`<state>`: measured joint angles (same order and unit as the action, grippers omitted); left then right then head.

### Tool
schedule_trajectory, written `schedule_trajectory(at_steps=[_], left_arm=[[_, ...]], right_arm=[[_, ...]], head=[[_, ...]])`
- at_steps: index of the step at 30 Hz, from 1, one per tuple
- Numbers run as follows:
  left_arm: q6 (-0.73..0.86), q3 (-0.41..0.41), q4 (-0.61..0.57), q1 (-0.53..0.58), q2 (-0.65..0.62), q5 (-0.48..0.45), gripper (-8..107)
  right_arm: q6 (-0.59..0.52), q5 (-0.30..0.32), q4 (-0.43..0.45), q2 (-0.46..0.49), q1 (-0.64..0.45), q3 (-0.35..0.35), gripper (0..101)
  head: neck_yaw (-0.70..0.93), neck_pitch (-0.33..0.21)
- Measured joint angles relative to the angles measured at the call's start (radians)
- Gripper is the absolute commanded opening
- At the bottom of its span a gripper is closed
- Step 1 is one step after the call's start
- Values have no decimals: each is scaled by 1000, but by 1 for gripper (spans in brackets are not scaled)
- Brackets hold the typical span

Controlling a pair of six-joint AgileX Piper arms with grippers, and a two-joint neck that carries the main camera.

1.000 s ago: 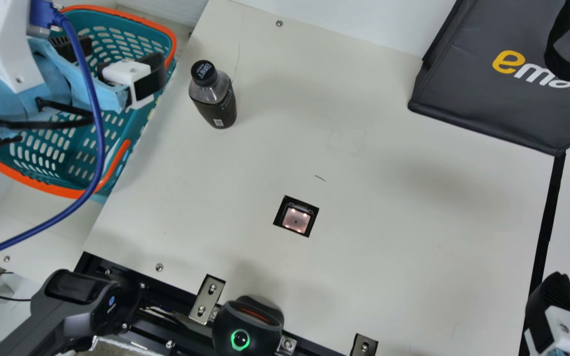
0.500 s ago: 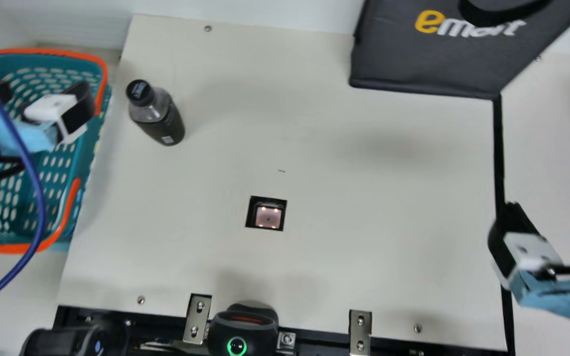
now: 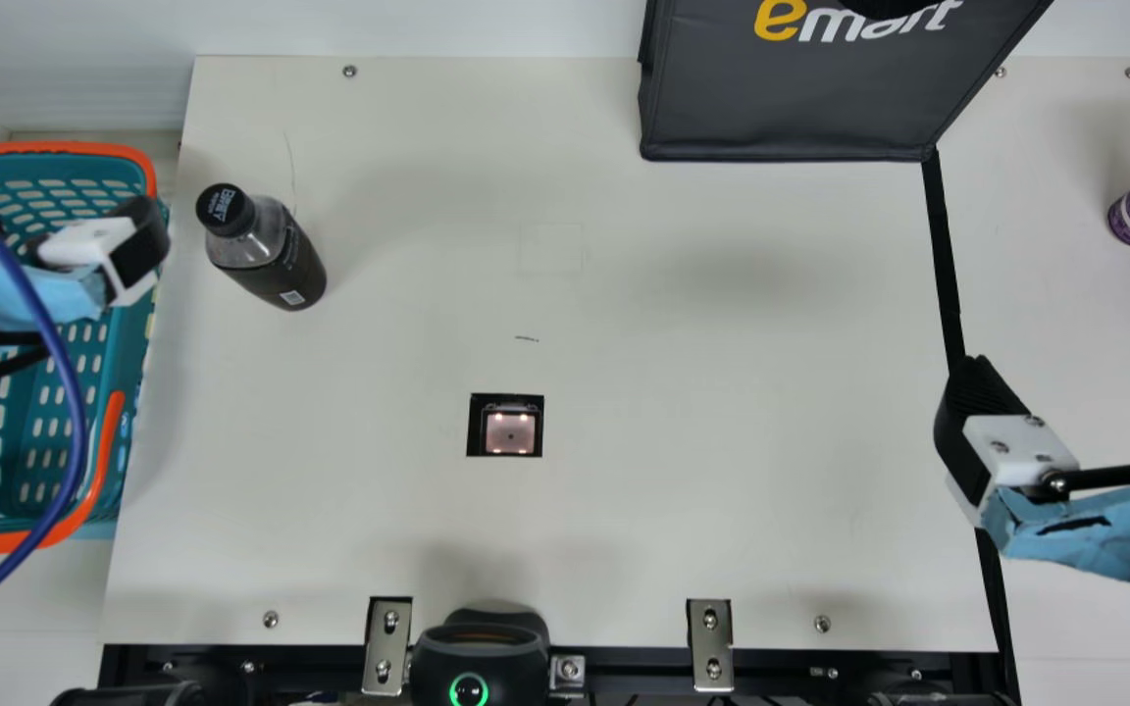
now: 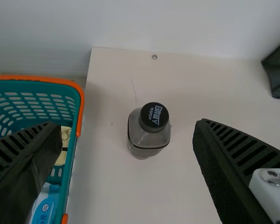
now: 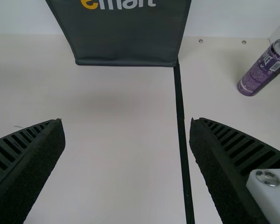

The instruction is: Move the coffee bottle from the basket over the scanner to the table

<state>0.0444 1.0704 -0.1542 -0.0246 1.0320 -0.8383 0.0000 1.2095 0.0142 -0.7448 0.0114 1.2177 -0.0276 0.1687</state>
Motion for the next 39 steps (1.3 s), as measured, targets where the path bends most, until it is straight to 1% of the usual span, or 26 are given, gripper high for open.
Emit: schedule_trajectory(at_steps=[11, 21, 32, 39], left_arm=[[-123, -72, 116, 115, 108, 104, 90], [-244, -153, 231, 189, 185, 260, 90], [-430, -224, 416, 211, 255, 451, 90], [-538, -250, 509, 222, 285, 530, 90]], right_arm=[[0, 0, 0, 0, 0, 0, 95], [0, 0, 0, 0, 0, 0, 95], [0, 0, 0, 0, 0, 0, 95], [0, 0, 0, 0, 0, 0, 95]], head=[[0, -2], [0, -2], [0, -2], [0, 0]])
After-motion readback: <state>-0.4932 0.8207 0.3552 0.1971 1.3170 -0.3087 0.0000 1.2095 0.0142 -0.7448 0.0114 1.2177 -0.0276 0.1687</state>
